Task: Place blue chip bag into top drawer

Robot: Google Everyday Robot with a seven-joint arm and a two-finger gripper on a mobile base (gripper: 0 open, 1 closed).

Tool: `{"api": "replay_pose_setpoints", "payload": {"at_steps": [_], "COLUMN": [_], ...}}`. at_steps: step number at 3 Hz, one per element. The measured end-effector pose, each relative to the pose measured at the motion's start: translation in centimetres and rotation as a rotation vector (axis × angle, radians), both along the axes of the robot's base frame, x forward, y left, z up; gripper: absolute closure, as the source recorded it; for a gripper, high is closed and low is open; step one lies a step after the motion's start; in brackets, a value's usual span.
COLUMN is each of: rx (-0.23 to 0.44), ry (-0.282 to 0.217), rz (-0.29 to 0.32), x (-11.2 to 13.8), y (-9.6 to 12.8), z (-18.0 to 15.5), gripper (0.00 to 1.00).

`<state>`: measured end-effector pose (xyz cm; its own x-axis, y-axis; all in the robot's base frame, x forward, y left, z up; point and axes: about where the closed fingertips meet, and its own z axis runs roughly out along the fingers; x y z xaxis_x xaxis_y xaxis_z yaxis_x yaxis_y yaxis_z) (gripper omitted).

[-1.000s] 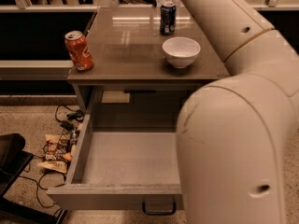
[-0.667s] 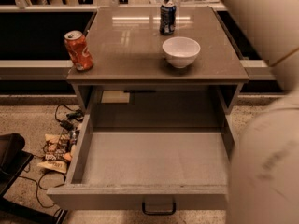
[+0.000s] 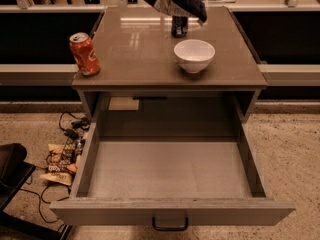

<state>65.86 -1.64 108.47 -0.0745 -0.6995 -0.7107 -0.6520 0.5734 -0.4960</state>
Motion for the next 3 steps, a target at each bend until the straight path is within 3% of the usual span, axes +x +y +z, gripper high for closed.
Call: {"api": "replay_pose_setpoints", "payload": {"at_steps": [1,2,3], "rx": [0.014,0.046,0.160], "ry": [0.048,0.090,0.134], "rz": [0.046,0.097,0.152], "x": [-5.8,-8.5,-9.8], "y": [-2.1,-3.9,-4.4], "z": [-3.9,-8.0,-14.1], "gripper": [1.00,1.00,1.00]}}
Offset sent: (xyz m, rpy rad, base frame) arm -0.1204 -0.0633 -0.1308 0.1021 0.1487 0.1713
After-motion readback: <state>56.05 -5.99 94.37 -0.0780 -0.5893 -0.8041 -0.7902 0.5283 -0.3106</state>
